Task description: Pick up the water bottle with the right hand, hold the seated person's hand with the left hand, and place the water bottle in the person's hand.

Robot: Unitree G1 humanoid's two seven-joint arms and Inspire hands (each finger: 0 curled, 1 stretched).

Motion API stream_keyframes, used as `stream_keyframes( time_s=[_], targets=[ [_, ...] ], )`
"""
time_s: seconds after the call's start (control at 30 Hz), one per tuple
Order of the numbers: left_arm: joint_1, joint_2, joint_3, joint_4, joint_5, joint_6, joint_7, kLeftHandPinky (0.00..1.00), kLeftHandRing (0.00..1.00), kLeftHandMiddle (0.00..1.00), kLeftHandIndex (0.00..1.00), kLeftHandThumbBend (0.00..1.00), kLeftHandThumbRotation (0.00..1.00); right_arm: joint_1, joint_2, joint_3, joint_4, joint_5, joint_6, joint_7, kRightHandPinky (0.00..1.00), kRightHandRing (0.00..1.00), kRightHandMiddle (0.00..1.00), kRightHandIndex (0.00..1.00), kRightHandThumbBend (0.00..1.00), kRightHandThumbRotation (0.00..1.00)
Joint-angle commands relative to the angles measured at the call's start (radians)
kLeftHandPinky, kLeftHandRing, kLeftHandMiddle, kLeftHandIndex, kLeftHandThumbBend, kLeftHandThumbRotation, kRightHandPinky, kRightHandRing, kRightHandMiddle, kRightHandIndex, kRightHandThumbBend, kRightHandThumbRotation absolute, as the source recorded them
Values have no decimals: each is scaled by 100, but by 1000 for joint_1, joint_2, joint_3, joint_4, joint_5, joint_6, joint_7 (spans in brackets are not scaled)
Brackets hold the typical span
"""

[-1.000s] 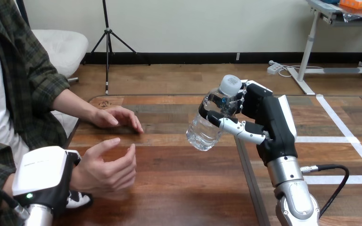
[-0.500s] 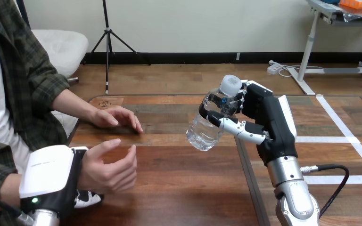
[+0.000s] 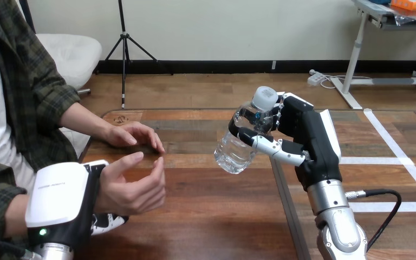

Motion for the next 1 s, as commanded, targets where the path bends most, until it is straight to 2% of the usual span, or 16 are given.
stream_keyframes(
  time_s=[0.0,0.4,0.97],
  targets=[
    [-46,-12,-12,-33,15,-35,46,36,39,43,46,91,0,-83,4,-16,-51,16,-13,-11,38,40,46,57,69,0],
    [-44,-24,-18,-69,20,-67,45,34,37,41,45,87,0,-83,7,-19,-53,20,-9,-12,38,40,46,57,69,0],
    [-57,-36,-29,-69,37,-105,78,32,35,40,43,90,0,-85,7,-18,-51,7,-10,-27,39,41,45,57,68,0]
  ],
)
